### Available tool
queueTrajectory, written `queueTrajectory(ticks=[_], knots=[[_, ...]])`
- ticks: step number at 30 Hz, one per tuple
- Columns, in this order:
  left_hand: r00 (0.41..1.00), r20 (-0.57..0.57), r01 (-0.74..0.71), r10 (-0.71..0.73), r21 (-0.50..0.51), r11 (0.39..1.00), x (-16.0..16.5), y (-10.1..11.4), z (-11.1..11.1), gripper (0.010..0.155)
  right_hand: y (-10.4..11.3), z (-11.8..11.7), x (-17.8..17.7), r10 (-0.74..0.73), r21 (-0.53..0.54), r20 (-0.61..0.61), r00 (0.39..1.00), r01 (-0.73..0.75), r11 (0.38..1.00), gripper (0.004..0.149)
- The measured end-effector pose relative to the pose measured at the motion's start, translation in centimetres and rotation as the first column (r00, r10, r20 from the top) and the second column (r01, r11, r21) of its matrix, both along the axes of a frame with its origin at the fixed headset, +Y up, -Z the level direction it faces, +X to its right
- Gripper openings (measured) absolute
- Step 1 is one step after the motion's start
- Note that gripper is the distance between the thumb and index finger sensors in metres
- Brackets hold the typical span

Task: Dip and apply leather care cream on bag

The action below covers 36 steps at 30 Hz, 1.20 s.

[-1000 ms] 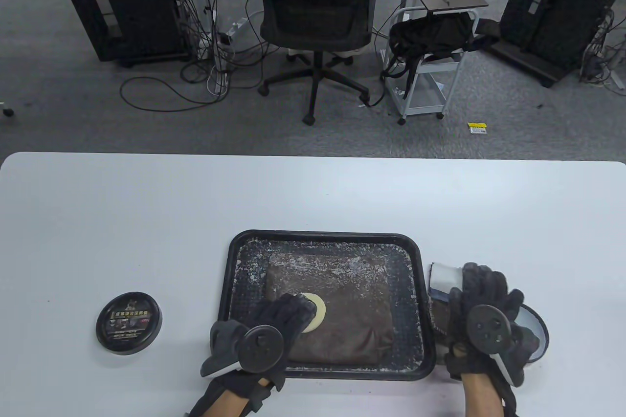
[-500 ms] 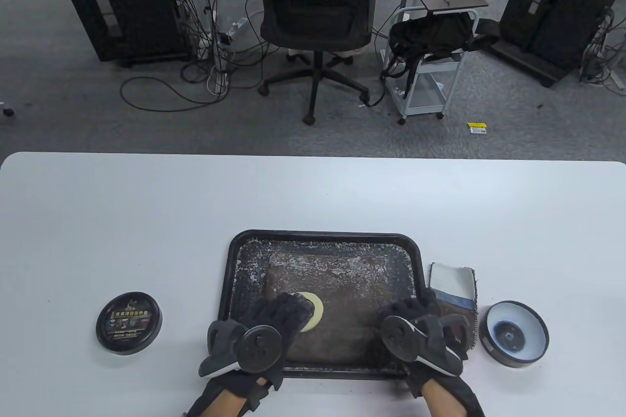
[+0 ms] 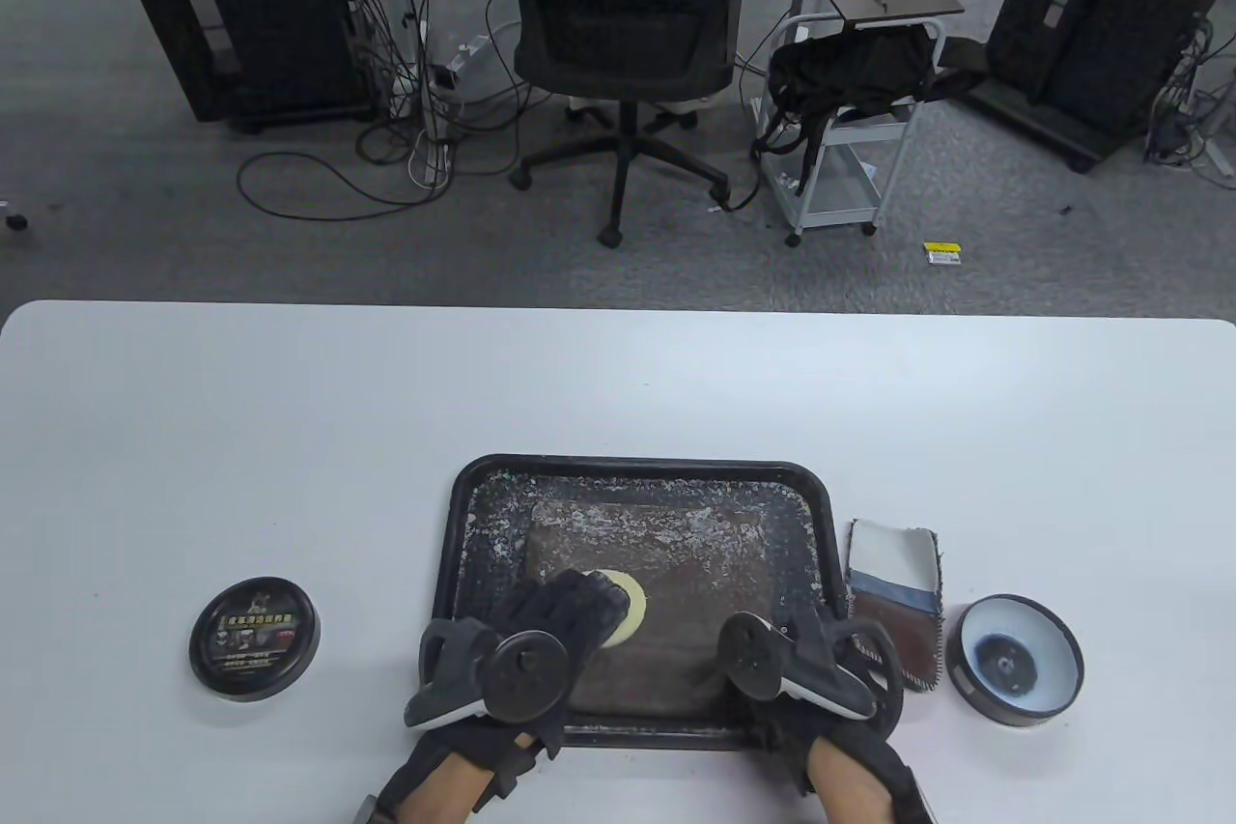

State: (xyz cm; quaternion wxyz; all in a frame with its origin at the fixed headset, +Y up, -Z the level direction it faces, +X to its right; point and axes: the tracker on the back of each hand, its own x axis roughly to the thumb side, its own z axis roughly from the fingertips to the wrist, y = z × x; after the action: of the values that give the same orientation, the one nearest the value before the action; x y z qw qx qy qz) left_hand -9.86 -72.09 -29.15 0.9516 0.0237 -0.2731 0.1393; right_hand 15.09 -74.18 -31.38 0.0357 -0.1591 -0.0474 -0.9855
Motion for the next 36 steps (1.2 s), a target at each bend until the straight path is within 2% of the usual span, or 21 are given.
queueTrajectory(ticks=[2, 9, 11, 14, 18, 21, 24, 27, 30, 36], knots=[[1.000, -0.003, 0.003, -0.003, 0.018, 1.000, 0.5, 0.6, -0.3, 0.056, 0.1, 0.0, 0.1, 0.002, -0.010, 0.001, 1.000, -0.002, 1.000, 0.038], [0.988, -0.029, 0.154, -0.153, 0.061, 0.986, 3.4, 2.8, -1.2, 0.056, 0.2, -0.2, 0.4, -0.023, -0.075, 0.007, 1.000, 0.023, 0.997, 0.041], [0.988, -0.037, 0.150, -0.148, 0.057, 0.987, 4.3, 3.2, -1.7, 0.056, 0.5, -0.3, 0.7, -0.049, -0.088, 0.009, 0.999, 0.049, 0.995, 0.042], [0.990, -0.057, 0.135, -0.133, 0.031, 0.990, 5.8, 3.3, -2.7, 0.056, 0.5, -0.4, 1.4, -0.125, -0.168, 0.028, 0.992, 0.128, 0.977, 0.043], [0.985, -0.082, 0.154, -0.154, 0.001, 0.988, 8.3, 2.6, -4.1, 0.056, 0.2, -0.4, 2.4, -0.197, -0.242, 0.043, 0.979, 0.202, 0.949, 0.045], [0.980, -0.036, 0.196, -0.197, -0.037, 0.980, 10.5, 1.5, -5.4, 0.056, -0.1, -0.4, 3.2, -0.237, -0.297, 0.064, 0.969, 0.245, 0.923, 0.046], [0.967, -0.050, 0.249, -0.250, -0.025, 0.968, 12.5, 0.3, -6.3, 0.056, -0.4, -0.5, 3.8, -0.270, -0.343, 0.080, 0.960, 0.280, 0.896, 0.046], [0.969, -0.052, 0.242, -0.243, -0.030, 0.970, 14.4, -0.7, -7.1, 0.056, -0.7, -0.5, 4.4, -0.301, -0.385, 0.092, 0.949, 0.313, 0.869, 0.047], [0.969, -0.046, 0.239, -0.241, -0.033, 0.970, 15.8, -1.4, -7.5, 0.056, -0.8, -0.5, 4.5, -0.314, -0.404, 0.100, 0.944, 0.327, 0.854, 0.048], [0.933, -0.034, 0.359, -0.359, -0.006, 0.933, 18.0, -2.3, -8.4, 0.056, -0.8, -0.5, 4.4, -0.316, -0.417, 0.099, 0.944, 0.327, 0.848, 0.049]])
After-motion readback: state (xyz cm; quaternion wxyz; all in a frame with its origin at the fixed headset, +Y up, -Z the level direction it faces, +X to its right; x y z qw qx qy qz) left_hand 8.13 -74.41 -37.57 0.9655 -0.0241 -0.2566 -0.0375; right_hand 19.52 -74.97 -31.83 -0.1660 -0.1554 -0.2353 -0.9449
